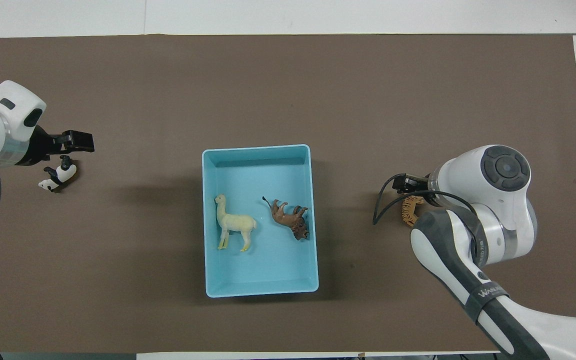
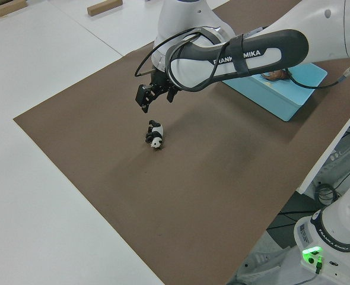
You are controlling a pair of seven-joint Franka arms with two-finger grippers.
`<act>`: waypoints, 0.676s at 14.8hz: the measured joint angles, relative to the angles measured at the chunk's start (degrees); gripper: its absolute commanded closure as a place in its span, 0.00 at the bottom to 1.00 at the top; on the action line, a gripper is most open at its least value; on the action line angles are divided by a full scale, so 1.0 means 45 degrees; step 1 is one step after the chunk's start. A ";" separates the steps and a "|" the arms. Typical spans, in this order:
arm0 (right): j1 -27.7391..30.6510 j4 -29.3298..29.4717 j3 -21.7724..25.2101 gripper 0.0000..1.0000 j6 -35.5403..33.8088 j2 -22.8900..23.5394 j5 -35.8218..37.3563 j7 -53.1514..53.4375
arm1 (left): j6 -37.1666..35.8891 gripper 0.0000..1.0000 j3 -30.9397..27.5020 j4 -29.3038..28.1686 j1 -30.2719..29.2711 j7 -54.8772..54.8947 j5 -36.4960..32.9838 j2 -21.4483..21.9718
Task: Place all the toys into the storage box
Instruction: 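Grasp the black-and-white cow toy with the left gripper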
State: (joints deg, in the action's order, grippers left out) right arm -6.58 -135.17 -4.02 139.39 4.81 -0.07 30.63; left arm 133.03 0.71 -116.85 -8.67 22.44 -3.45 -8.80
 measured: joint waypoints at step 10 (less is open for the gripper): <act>0.0022 0.0484 -0.0017 1.00 -0.0134 -0.0224 0.0000 -0.0014 | 0.1427 0.00 0.0030 -0.1081 -0.0885 0.1506 -0.0005 -0.0766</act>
State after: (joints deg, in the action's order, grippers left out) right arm -6.48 -132.99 -4.10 138.79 3.80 -0.07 30.57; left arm 139.45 0.85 -121.71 -12.65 29.21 -3.47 -12.25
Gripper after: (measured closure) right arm 0.564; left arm 0.000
